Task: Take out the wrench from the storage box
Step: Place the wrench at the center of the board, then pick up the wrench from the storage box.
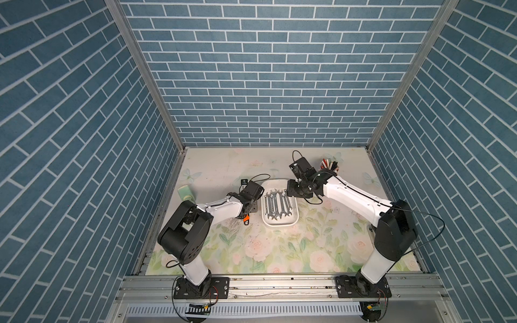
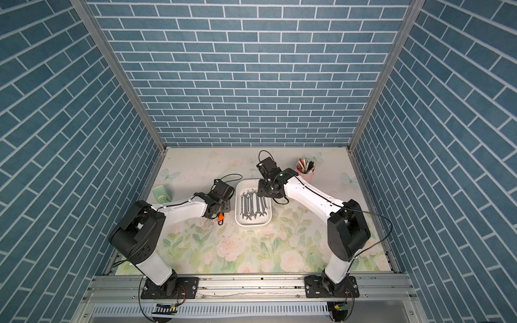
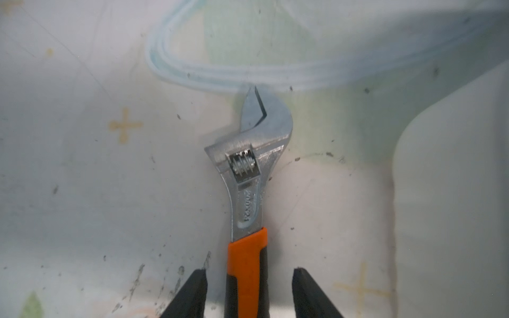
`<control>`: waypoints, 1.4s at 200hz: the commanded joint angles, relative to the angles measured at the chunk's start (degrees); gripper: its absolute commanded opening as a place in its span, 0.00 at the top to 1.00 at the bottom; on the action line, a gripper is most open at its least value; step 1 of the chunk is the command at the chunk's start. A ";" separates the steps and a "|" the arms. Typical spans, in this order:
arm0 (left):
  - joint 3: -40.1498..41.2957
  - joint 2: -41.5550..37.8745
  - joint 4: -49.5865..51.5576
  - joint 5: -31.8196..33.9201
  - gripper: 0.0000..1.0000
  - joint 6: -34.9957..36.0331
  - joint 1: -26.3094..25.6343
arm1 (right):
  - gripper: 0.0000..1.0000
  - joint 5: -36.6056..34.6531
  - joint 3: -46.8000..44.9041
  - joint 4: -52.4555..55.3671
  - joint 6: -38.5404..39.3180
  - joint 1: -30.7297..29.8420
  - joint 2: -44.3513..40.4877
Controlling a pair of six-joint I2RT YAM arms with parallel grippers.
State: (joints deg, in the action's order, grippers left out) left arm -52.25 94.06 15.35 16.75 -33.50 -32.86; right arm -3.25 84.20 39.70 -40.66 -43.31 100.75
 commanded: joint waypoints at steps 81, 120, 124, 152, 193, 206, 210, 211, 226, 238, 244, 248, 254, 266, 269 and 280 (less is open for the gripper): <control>2.05 -24.47 7.26 3.55 0.38 1.77 1.39 | 0.61 -2.04 12.36 7.55 -0.22 -3.62 19.16; 2.95 -27.96 7.33 3.10 0.38 1.81 1.37 | 0.67 -2.18 14.72 10.95 0.86 -3.10 23.66; 3.22 -28.19 7.05 2.95 0.38 1.89 1.40 | 0.67 -1.83 14.95 11.07 1.04 -3.10 23.98; 4.17 -27.65 6.44 2.42 0.38 1.77 1.34 | 0.70 -0.21 16.69 12.01 1.85 -3.04 26.77; 4.61 -27.10 6.71 2.40 0.37 1.77 1.39 | 0.72 -0.09 20.65 14.80 2.78 -2.24 30.13; 4.61 -27.40 6.97 2.48 0.37 1.83 1.39 | 0.72 -0.18 21.22 14.96 2.78 -1.76 30.51; 4.61 -27.49 6.97 2.54 0.37 1.85 1.35 | 0.72 -0.14 21.36 14.92 2.72 -1.55 30.63; 4.61 -27.55 6.97 2.56 0.37 1.90 1.37 | 0.72 -0.12 21.44 14.94 2.75 -1.53 30.68; 4.52 -27.74 7.14 2.97 0.37 2.12 1.34 | 0.72 0.36 22.03 14.96 2.87 -0.83 31.11; 4.37 -27.88 7.31 3.35 0.37 2.21 1.38 | 0.72 0.71 22.59 14.98 3.11 -0.43 31.64; 4.33 -27.89 7.40 3.51 0.37 2.38 1.36 | 0.72 1.00 22.84 15.05 3.26 -0.30 31.90; 4.26 -27.92 7.49 3.55 0.37 2.39 1.37 | 0.72 1.11 23.03 15.10 3.36 -0.20 32.11; 4.25 -27.96 7.50 3.64 0.37 2.47 1.37 | 0.72 1.21 23.49 15.44 3.47 -0.11 32.57; 4.26 -27.89 7.41 3.86 0.37 2.58 1.40 | 0.72 1.23 24.57 16.38 3.75 -0.02 33.42; 4.26 -27.96 7.34 3.82 0.37 2.60 1.40 | 0.72 1.22 24.86 16.63 3.75 -0.02 33.72; 4.29 -27.81 7.27 3.73 0.37 2.58 1.36 | 0.72 1.35 25.77 17.40 3.75 -0.03 34.65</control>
State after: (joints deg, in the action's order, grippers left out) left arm -48.12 66.85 21.74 19.49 -31.70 -31.83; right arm -2.11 107.98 53.87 -38.50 -43.81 131.61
